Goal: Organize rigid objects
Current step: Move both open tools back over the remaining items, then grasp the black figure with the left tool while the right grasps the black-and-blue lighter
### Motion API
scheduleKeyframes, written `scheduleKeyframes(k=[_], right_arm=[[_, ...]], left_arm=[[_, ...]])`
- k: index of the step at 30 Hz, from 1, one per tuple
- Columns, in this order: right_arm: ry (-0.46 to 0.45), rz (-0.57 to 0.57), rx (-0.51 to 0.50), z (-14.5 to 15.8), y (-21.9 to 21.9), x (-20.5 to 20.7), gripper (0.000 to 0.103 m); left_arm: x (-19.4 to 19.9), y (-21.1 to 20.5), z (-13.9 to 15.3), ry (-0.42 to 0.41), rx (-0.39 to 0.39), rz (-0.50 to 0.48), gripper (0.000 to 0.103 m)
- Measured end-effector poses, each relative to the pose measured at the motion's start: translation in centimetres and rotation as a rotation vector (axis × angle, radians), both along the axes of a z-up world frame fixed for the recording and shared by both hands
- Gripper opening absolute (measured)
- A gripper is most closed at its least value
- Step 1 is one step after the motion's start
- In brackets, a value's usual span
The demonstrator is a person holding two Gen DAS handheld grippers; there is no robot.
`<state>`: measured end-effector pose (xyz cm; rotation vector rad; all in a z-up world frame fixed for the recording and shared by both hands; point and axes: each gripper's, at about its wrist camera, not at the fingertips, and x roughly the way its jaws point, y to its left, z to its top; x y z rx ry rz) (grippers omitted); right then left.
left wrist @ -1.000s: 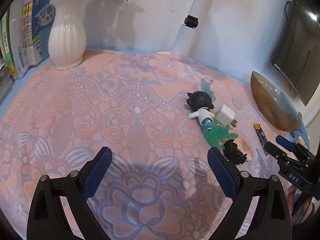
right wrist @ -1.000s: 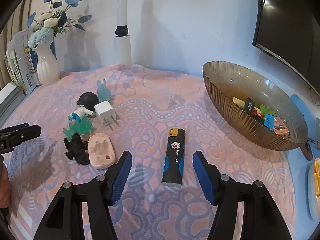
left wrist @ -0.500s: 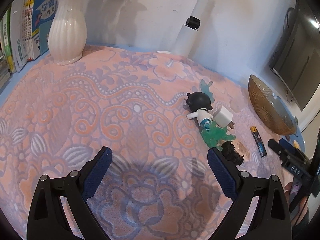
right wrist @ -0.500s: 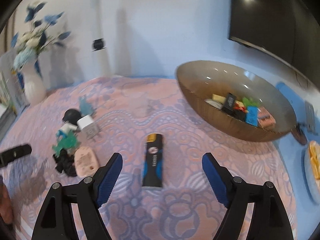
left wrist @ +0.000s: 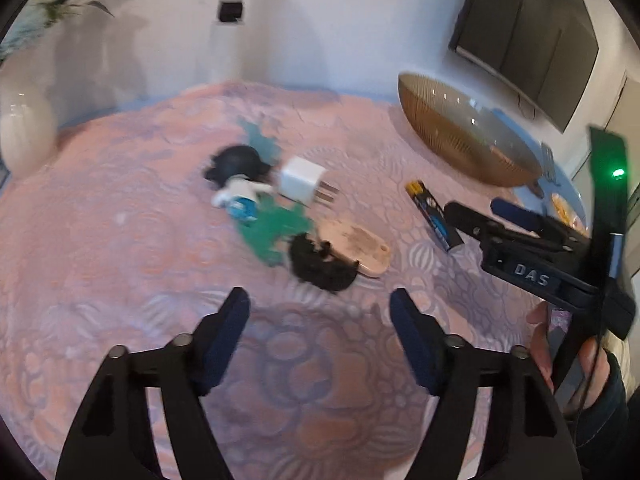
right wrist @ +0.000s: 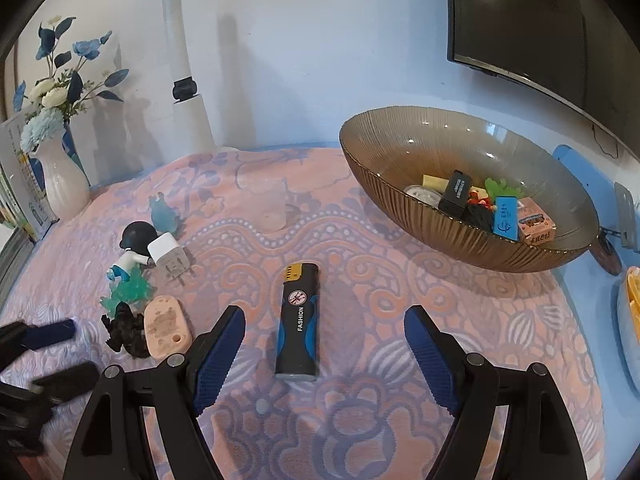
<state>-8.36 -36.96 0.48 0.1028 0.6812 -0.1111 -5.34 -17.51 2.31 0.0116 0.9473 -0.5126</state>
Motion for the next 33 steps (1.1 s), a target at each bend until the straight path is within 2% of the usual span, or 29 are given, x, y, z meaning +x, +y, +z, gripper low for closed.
scheduleKeyframes(k=[3,5,11,13,14,16,21,23,29,31,32,33], right_arm=[[-0.004,0.004,-0.005,0.0,0.1,-0.1,0.080],[0.003,0.009,-0.005,-0.2,0.3,0.0,0.080],[0.019,0.021,-0.015,-0.6,0.8,0.5,0.080],[0.030,0.027,-0.014,-0.7,0.8,0.7,0.079],[0.033,0.029,-0.015,-0.8,0.8,0.7,0.074],[0.050,0.043,-0.012,-1.0,1.0,1.0,0.063],[0.104,0.070,-0.017,-1.8,1.5,1.7,0.052],[0.122,0.081,-0.021,-2.1,1.7,1.9,0.042],[0.140,0.121,-0.024,-2.0,2.3,1.9,0.033],[0.143,0.124,-0.042,-1.9,2.7,1.9,0.030],[0.145,0.128,-0.046,-1.8,2.9,1.8,0.029],[0.147,0.130,-0.046,-1.8,2.9,1.8,0.029]], left_arm=[[0.9,-0.2,-0.8,0.035,-0.034,0.009,0.059],[1.7,0.0,-1.3,0.054,-0.053,0.019,0.059],[2.0,-1.0,-1.3,0.028,-0.034,0.012,0.056],[1.9,-1.3,-1.3,0.006,-0.013,0.013,0.041],[1.9,-1.3,-1.2,0.001,-0.010,0.012,0.039],[1.7,-1.0,-1.1,0.002,-0.026,0.007,0.038],[0.6,0.3,-0.3,-0.023,-0.037,-0.002,0.038],[-0.1,1.3,0.0,-0.022,-0.035,-0.017,0.038],[-1.5,5.0,-0.5,0.013,0.033,-0.068,0.039],[-1.5,6.2,-0.8,0.039,0.034,-0.061,0.040],[-1.5,6.9,-0.8,0.048,0.020,-0.059,0.042],[-1.5,7.5,-0.7,0.051,0.016,-0.046,0.050]])
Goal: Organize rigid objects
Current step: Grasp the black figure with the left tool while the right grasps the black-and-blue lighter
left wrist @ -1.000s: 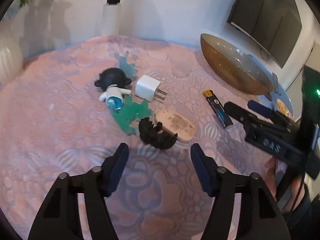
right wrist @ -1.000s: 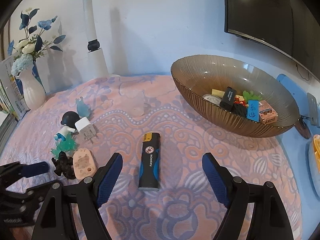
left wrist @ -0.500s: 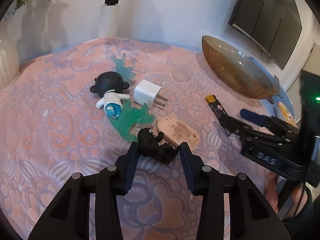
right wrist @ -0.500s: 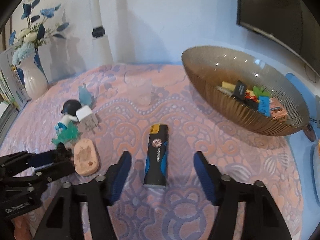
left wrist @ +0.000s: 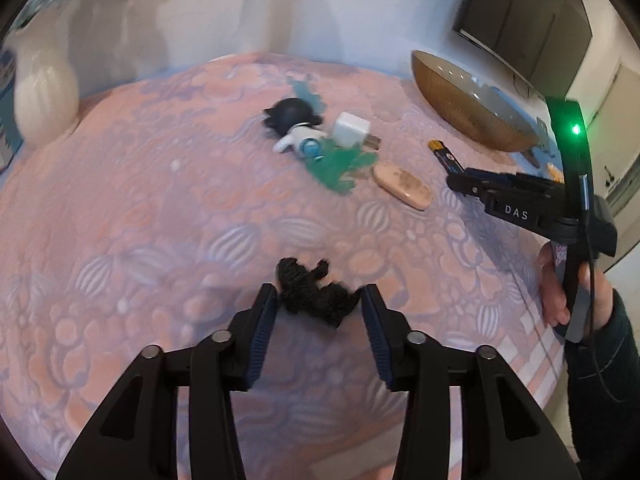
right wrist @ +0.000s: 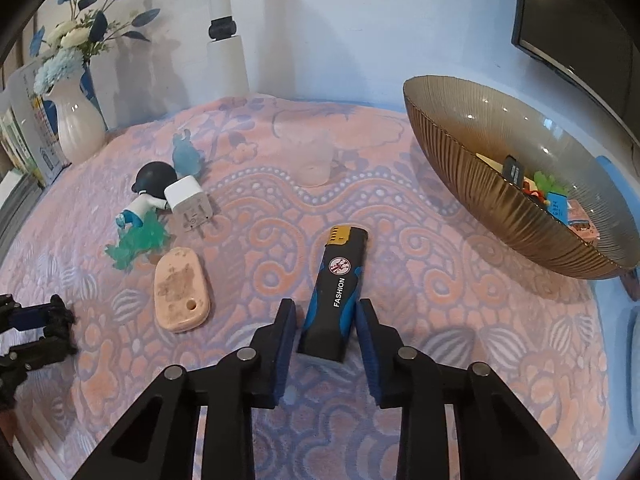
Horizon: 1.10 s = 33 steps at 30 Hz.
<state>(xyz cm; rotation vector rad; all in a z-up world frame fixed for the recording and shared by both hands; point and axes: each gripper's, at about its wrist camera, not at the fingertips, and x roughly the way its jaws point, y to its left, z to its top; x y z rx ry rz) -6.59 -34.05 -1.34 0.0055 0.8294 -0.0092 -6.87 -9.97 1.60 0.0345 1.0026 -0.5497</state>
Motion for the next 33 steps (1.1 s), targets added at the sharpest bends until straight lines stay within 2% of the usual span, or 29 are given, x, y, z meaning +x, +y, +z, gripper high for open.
scheduleKeyframes(k=[3,6,8,10,14,15,16,17,20,23,29,33], right_arm=[[0.015,0.014,0.003,0.0,0.1,-0.5,0.029],[0.025,0.033,0.006,-0.2,0.2,-1.8,0.028],[0.032,0.039,0.021,-0.2,0.1,-2.8,0.028],[0.044,0.031,0.084,-0.2,-0.5,-3.9,0.028],[0.069,0.032,0.192,-0.3,-1.7,-5.0,0.034],[0.074,0.035,0.198,-0.1,-1.8,-5.1,0.036],[0.077,0.034,0.191,0.0,-1.7,-5.2,0.042],[0.078,0.028,0.174,0.2,-1.7,-5.1,0.047],[0.079,0.019,0.152,0.8,-1.4,-4.7,0.049],[0.085,0.025,0.167,1.5,-1.2,-3.7,0.049],[0.078,-0.006,0.125,1.4,-0.4,-0.7,0.050],[0.062,-0.056,0.123,0.6,-0.5,1.2,0.050]], left_arm=[[-0.5,1.9,0.3,-0.001,-0.008,0.016,0.051],[-0.8,3.7,0.4,-0.027,0.038,0.066,0.051],[-0.5,5.1,0.2,-0.016,0.039,0.100,0.050],[-0.3,6.1,0.2,0.001,0.014,0.124,0.049],[-1.2,4.7,0.5,0.014,-0.044,0.053,0.050],[-1.4,3.8,0.6,0.007,-0.045,0.034,0.054],[-1.4,2.9,0.5,-0.003,-0.029,0.027,0.068],[-1.4,2.1,0.5,-0.014,-0.008,0.025,0.072],[-0.9,-0.1,-0.1,-0.034,0.049,0.026,0.072],[-0.3,-0.7,-1.0,-0.030,0.084,0.058,0.071],[-0.4,-0.1,-1.1,-0.068,0.038,0.086,0.065],[-0.6,-0.4,-1.1,-0.094,0.062,0.103,0.045]])
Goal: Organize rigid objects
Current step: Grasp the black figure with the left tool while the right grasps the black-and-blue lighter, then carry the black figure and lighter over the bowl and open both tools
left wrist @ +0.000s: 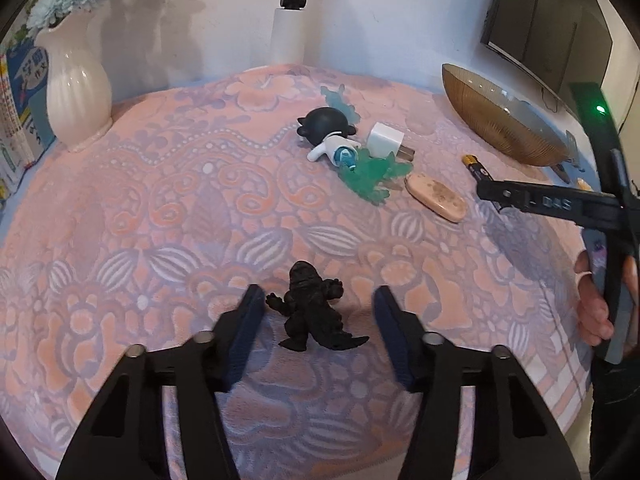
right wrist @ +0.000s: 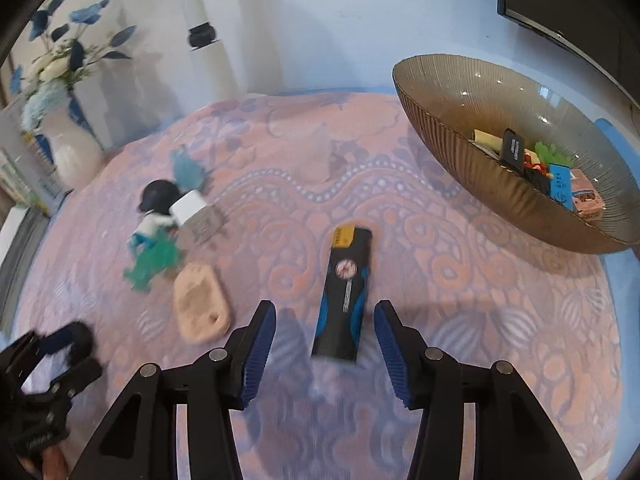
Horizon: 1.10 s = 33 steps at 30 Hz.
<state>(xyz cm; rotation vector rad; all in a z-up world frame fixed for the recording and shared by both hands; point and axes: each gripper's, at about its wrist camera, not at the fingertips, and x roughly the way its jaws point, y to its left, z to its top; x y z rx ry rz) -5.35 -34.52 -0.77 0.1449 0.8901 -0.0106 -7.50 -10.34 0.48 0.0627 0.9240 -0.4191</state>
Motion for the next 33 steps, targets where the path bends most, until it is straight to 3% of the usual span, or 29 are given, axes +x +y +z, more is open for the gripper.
scheduleKeyframes(k=[1,4,5,10,17,26,33], right_arm=[[-0.005,0.000,0.003,-0.2,0.1,0.3,0.048],[-0.032,-0.008,-0.080,-0.4,1.0,0.5,0.025],[-0.040,0.012,-0.082,-0.3,1.3,0.4,0.022],[-0.046,0.113,-0.090,-0.2,2.7,-1.5,0.022],[-0.044,0.202,0.115,0.5,1.3,-6.6,0.022],[-0.161,0.098,0.169,5.4,-3.8,-9.1,0.022],[-0.295,-0.120,0.100,12.3,-12.6,-9.5,0.022]], left_arm=[[0.0,0.0,0.0,-0.005,0.005,0.003,0.042],[-0.1,0.0,0.1,-0.012,-0.010,-0.005,0.040],[-0.2,0.0,0.1,-0.016,-0.009,-0.006,0.040],[-0.9,-0.2,0.6,-0.045,-0.007,-0.012,0.039],[-1.6,-0.8,2.1,-0.051,-0.054,-0.031,0.039],[-0.8,-5.1,7.8,-0.179,-0.046,-0.123,0.039],[4.0,-9.3,14.8,-0.281,-0.206,-0.127,0.039]])
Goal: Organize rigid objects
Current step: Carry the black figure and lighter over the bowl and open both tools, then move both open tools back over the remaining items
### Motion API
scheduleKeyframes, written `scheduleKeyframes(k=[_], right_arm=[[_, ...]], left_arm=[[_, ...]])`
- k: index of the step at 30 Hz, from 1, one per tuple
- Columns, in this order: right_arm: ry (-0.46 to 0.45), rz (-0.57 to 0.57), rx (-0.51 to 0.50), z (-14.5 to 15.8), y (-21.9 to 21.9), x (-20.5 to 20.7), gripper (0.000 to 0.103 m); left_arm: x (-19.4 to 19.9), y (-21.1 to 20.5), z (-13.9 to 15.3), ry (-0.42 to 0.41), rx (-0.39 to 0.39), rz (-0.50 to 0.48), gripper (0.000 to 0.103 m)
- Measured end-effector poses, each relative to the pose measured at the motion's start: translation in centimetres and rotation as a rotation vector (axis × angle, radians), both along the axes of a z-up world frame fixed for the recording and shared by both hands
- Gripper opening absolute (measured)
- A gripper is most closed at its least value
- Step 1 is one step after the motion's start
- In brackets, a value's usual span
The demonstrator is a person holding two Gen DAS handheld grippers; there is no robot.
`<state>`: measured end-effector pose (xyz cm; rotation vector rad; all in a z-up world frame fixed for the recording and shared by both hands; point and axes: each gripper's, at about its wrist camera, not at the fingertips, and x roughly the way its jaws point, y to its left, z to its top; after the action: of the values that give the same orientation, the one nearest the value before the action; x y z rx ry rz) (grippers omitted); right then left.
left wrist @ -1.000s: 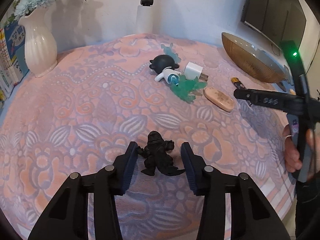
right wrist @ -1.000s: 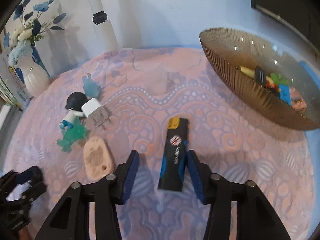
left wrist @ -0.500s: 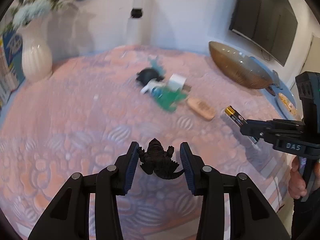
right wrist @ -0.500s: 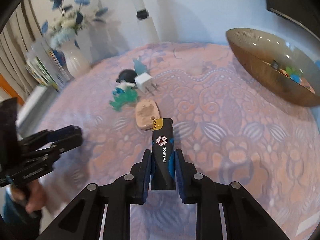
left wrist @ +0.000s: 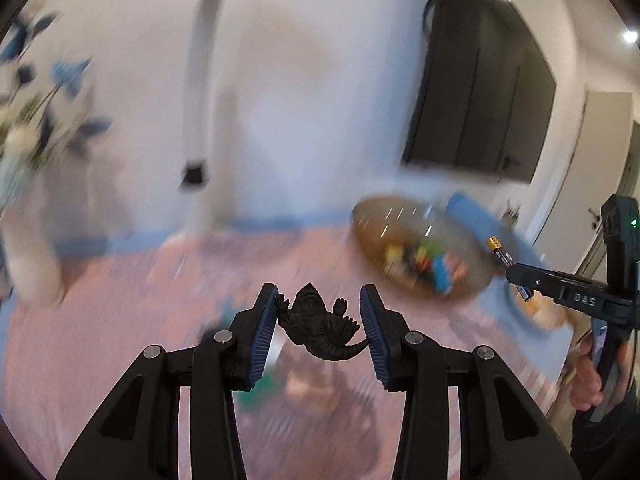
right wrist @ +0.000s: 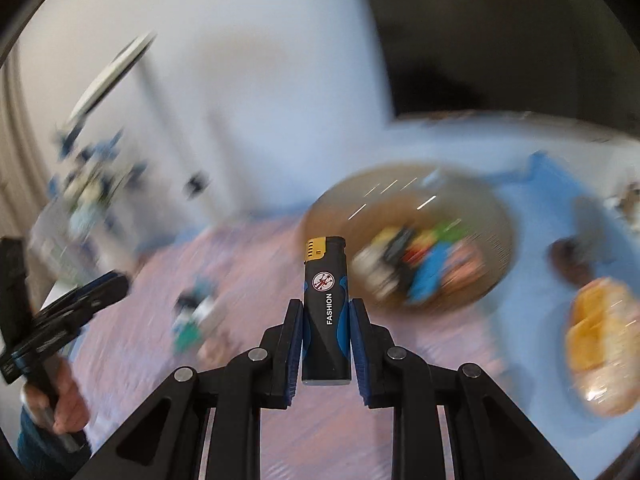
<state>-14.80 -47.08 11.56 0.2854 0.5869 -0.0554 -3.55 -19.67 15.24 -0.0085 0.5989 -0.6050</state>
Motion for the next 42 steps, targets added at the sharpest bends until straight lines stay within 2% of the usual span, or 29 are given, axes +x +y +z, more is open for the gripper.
scheduleKeyframes(k=[4,7,9,13,20,21,22,24,25,26,28,32,35,38,42], right_arm=[[-0.030,-0.153,-0.003,3.3,-5.3,1.1,0.022],[-0.029,-0.229,-0.003,4.3,-8.5,2.7,0.022],[-0.005,-0.257,-0.001,4.0,-10.1,4.1,0.022],[0.078,-0.279,0.009,1.5,-12.1,7.1,0.022],[0.169,-0.321,-0.014,-1.7,-13.6,9.9,0.022],[0.179,-0.333,-0.025,-2.0,-13.8,10.2,0.022],[0.193,-0.341,-0.025,-2.2,-14.0,10.3,0.024],[0.199,-0.331,0.007,-2.3,-14.2,9.8,0.025],[0.189,-0.321,0.021,-2.2,-14.0,9.5,0.031],[0.181,-0.309,0.024,-2.0,-13.7,9.0,0.043],[0.157,-0.294,0.016,-1.4,-12.6,8.1,0.058],[0.096,-0.218,0.023,0.4,-9.2,6.6,0.059],[0.056,-0.134,0.055,1.7,-6.0,5.6,0.060],[0.034,-0.042,0.039,2.4,-2.0,5.0,0.060],[0.043,0.050,0.008,1.9,2.6,5.4,0.060]], left_arm=[[3.0,-5.2,3.2,-0.013,-0.040,-0.047,0.039],[5.3,-9.3,3.6,0.017,-0.056,-0.076,0.039],[6.7,-11.8,2.6,0.048,-0.043,-0.088,0.039],[8.1,-16.1,-0.7,0.111,0.010,-0.118,0.039],[9.7,-19.2,-4.0,0.160,0.031,-0.115,0.042],[9.7,-19.5,-4.2,0.154,0.041,-0.102,0.052],[9.6,-19.5,-4.1,0.145,0.052,-0.087,0.069],[9.2,-18.4,-3.3,0.120,0.028,-0.072,0.084],[8.8,-17.5,-2.8,0.106,-0.004,-0.077,0.090],[8.5,-16.4,-2.1,0.100,-0.032,-0.087,0.092],[8.1,-14.7,-0.9,0.093,-0.057,-0.087,0.095],[6.1,-10.4,1.4,0.047,-0.065,-0.053,0.095],[4.3,-7.1,2.4,0.011,-0.047,-0.032,0.095],[2.2,-2.9,2.8,-0.026,-0.031,0.022,0.095],[0.9,1.9,2.1,0.008,-0.026,0.054,0.095]])
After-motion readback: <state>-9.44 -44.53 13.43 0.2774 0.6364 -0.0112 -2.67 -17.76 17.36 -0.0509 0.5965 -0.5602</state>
